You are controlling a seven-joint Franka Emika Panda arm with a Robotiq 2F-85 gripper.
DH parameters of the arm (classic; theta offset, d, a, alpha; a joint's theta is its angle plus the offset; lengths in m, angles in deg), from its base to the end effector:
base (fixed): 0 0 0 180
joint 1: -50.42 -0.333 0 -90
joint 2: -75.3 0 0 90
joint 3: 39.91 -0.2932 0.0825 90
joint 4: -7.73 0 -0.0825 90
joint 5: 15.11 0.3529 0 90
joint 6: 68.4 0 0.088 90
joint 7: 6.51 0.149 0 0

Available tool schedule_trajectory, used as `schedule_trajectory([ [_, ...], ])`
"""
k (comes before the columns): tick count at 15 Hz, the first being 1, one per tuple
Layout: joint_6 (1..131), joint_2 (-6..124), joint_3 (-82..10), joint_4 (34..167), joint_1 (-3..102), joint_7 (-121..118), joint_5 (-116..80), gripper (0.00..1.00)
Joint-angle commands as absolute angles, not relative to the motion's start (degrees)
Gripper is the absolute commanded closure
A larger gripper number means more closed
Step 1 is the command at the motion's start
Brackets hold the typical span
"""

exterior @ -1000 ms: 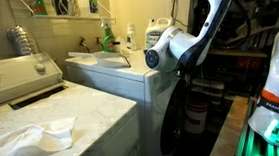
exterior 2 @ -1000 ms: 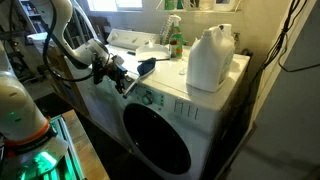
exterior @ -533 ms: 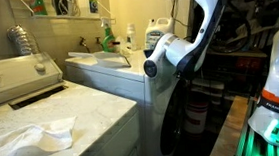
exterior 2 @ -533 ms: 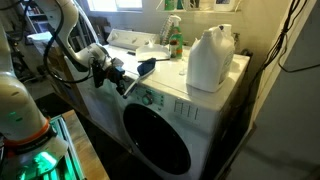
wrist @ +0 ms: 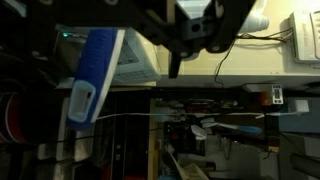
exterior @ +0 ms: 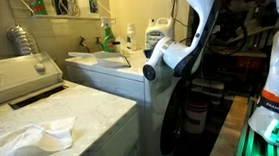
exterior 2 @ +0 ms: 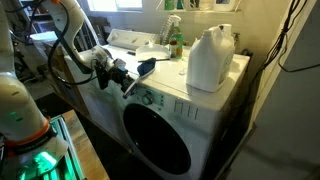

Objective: Slide the blue and white brush a little backwards, pick up the blue and white brush and place it standing the right way up on the washing machine

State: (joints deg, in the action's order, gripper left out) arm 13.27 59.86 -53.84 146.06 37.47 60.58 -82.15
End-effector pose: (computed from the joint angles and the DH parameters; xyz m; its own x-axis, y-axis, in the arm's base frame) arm 0.3861 0.0347 0.2207 0.9994 0.0359 0.0001 0.0036 -0.1020 0.9948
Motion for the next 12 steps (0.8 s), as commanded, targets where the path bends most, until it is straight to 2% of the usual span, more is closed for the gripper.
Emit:
schedule_trajectory([
  [1,12.3,58.0,-52.8,145.5,37.1,63.1,-84.9,0.14],
  [4,12.1,58.8,-53.3,146.1,36.9,63.3,-84.9,0.20],
  [6,11.9,59.6,-53.6,146.5,36.6,63.0,-84.5,0.36],
  [7,11.5,59.8,-53.8,146.6,36.4,63.0,-84.4,0.51],
  [8,11.3,59.9,-53.9,146.6,36.2,63.0,-84.3,0.61],
  [12,11.0,60.5,-54.4,146.8,35.5,62.5,-84.3,0.90],
])
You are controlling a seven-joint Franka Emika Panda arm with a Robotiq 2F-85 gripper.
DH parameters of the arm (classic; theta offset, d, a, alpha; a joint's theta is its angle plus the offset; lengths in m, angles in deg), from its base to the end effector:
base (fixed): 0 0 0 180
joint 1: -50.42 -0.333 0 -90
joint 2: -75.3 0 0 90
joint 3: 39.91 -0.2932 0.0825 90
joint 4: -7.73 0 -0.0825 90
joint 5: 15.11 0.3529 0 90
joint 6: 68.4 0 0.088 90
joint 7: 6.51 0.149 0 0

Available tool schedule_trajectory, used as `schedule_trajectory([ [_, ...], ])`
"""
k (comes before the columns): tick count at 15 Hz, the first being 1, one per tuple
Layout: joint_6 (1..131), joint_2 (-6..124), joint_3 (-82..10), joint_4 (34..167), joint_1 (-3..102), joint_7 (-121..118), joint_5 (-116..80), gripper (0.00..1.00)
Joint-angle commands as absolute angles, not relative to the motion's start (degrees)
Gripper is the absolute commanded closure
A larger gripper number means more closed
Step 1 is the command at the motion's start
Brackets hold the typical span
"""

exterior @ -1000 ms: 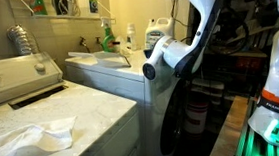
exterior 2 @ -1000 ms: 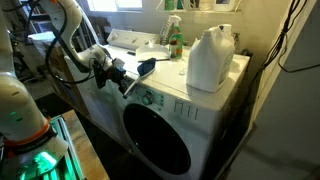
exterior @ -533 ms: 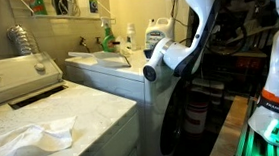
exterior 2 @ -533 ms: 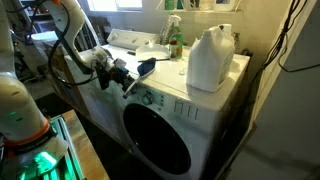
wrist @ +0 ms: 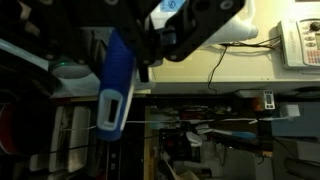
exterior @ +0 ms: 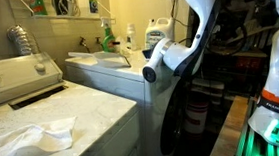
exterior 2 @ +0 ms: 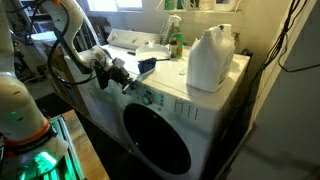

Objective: Slide the blue and white brush a little backwards, pick up the blue and white brush and place it standing the right way up on the washing machine

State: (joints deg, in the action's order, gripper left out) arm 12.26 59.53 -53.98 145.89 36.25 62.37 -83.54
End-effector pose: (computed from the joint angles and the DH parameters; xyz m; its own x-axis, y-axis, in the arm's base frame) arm 0.3882 0.0425 0.2228 0.9969 0.0717 0.0332 -0.0275 -0.0796 0.9964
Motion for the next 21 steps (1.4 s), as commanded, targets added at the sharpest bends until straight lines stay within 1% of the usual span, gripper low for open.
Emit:
schedule_trajectory([
  [1,10.5,60.8,-54.5,146.7,35.3,62.7,-84.2,0.91],
  [8,9.2,67.3,-54.3,146.7,36.3,58.4,-82.0,0.93],
  [12,11.6,71.7,-53.6,146.9,37.6,55.5,-81.8,0.92],
  [17,24.6,81.1,-51.4,148.6,39.9,47.4,-78.0,0.92],
  [21,33.8,89.0,-48.7,148.8,40.5,37.0,-71.2,0.92],
])
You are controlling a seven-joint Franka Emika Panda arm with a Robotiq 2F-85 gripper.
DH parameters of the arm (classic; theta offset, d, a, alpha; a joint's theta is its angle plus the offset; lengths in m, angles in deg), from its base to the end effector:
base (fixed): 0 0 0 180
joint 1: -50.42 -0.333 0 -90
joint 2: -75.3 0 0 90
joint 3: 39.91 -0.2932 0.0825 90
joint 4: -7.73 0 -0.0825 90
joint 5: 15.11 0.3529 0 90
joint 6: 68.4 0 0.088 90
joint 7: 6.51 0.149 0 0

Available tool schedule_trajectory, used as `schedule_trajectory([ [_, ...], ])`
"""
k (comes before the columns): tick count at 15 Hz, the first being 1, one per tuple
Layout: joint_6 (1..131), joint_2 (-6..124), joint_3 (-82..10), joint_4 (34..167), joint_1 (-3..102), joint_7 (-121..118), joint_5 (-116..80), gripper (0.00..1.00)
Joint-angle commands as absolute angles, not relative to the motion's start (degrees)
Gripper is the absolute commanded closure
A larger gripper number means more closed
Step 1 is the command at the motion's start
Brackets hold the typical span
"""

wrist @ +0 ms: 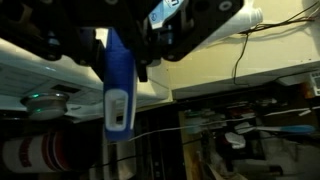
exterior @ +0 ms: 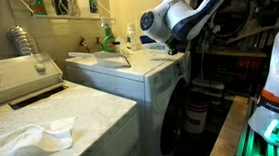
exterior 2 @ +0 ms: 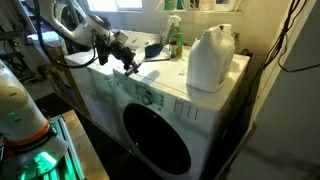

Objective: Slide the blue and white brush a little backwards, pick up the blue and white brush and place it standing the right way up on the washing machine

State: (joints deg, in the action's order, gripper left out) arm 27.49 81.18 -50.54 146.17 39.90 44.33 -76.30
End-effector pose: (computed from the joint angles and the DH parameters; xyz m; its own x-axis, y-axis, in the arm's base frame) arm 0.4153 0.0296 0.3378 0.9936 0.0457 0.1029 -0.0751 -0.4116 0.9083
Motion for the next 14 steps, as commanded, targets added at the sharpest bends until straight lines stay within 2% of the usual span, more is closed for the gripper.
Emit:
schedule_trajectory([
  [1,35.4,90.8,-48.1,148.7,40.4,33.7,-69.1,0.92],
  [14,54.3,103.3,-38.5,151.0,44.5,-5.2,-42.0,0.92],
])
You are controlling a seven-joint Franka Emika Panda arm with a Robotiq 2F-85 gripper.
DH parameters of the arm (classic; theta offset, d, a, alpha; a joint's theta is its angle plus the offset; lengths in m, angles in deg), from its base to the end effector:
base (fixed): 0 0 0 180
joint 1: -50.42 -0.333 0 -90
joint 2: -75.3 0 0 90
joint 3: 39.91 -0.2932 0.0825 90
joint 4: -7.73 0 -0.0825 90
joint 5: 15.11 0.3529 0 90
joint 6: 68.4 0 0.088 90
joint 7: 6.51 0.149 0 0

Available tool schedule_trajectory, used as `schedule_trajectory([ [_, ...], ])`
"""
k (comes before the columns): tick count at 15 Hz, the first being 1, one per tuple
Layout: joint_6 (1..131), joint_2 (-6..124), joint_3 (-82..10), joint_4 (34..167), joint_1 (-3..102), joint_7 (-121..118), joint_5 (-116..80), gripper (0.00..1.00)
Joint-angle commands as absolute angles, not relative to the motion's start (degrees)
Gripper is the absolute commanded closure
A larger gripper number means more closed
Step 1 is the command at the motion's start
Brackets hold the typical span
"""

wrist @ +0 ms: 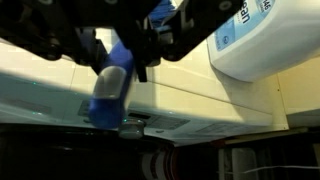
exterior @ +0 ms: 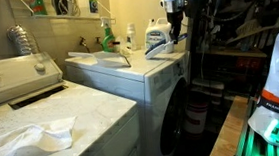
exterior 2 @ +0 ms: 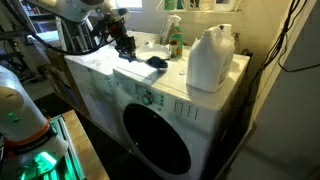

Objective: Slide the blue and white brush a little backwards, pick up the blue and white brush and place it standing the right way up on the washing machine

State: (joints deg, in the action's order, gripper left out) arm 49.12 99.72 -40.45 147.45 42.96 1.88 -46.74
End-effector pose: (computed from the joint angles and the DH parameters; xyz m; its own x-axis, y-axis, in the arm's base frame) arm 0.4104 0.0092 0.4248 0.9667 0.2518 0.0456 0.2006 -0.8563 0.4759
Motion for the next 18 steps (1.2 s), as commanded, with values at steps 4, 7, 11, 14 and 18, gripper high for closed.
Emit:
schedule_trajectory([
  [4,62.2,104.5,-35.3,154.0,46.2,-13.3,-35.9,0.92],
  [7,68.2,105.0,-31.8,156.5,46.0,-20.1,-28.6,0.92],
  [11,72.8,106.2,-27.4,159.1,44.1,-29.1,-16.5,0.92],
  [14,72.1,107.2,-24.3,159.6,42.2,-35.0,-7.3,0.92],
  [18,70.5,108.5,-18.9,160.1,39.0,-43.6,5.2,0.92],
])
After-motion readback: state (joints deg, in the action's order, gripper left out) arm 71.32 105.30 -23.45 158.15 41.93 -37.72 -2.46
